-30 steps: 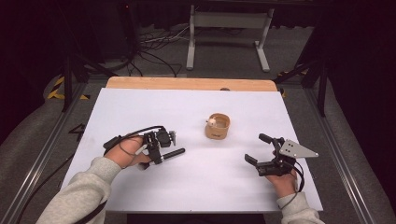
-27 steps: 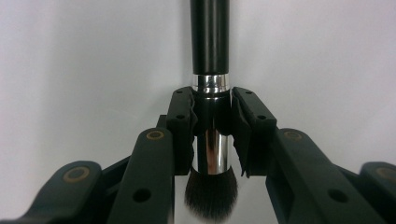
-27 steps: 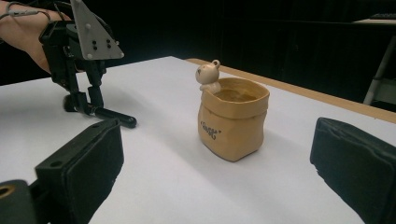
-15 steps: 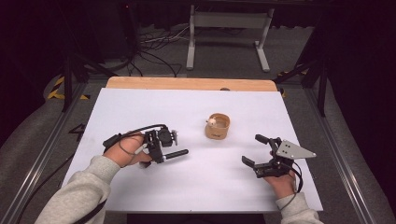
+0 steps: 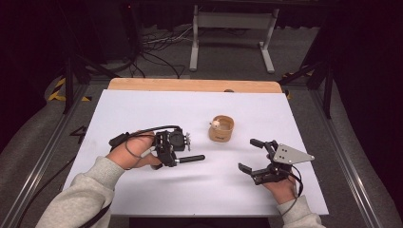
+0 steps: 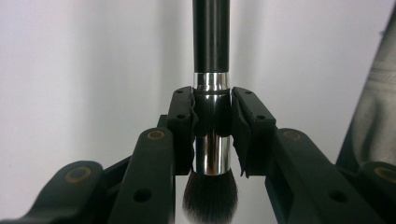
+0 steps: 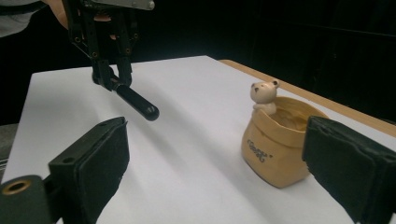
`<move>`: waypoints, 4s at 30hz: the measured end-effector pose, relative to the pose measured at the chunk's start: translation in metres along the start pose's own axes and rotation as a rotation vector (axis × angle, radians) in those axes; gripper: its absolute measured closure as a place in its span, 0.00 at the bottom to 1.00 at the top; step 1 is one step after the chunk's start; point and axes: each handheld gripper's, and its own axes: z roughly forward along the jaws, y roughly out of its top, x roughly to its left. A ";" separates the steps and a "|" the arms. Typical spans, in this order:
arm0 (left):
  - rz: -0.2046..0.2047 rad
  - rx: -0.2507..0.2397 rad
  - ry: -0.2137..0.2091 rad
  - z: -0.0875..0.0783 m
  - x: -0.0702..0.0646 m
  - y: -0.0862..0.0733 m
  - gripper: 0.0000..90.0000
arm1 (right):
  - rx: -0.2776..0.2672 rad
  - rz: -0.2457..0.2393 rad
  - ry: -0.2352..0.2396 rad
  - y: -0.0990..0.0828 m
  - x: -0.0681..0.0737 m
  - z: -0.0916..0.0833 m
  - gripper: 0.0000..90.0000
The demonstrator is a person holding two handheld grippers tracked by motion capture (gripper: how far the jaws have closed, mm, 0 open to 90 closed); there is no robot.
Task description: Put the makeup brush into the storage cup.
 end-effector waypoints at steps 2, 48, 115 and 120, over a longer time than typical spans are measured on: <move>0.017 -0.004 0.001 -0.002 -0.004 0.005 0.79 | -0.005 -0.005 0.013 0.002 0.002 0.002 0.09; 0.122 -0.018 -0.002 -0.005 -0.028 0.034 0.78 | 0.079 -0.062 0.369 0.005 0.027 0.064 0.44; 0.184 -0.024 -0.024 -0.004 -0.036 0.038 0.78 | 0.201 -0.043 0.480 -0.002 0.033 0.076 0.83; 0.178 -0.040 -0.028 -0.005 -0.035 0.037 0.78 | 0.198 -0.038 0.483 -0.002 0.032 0.075 0.83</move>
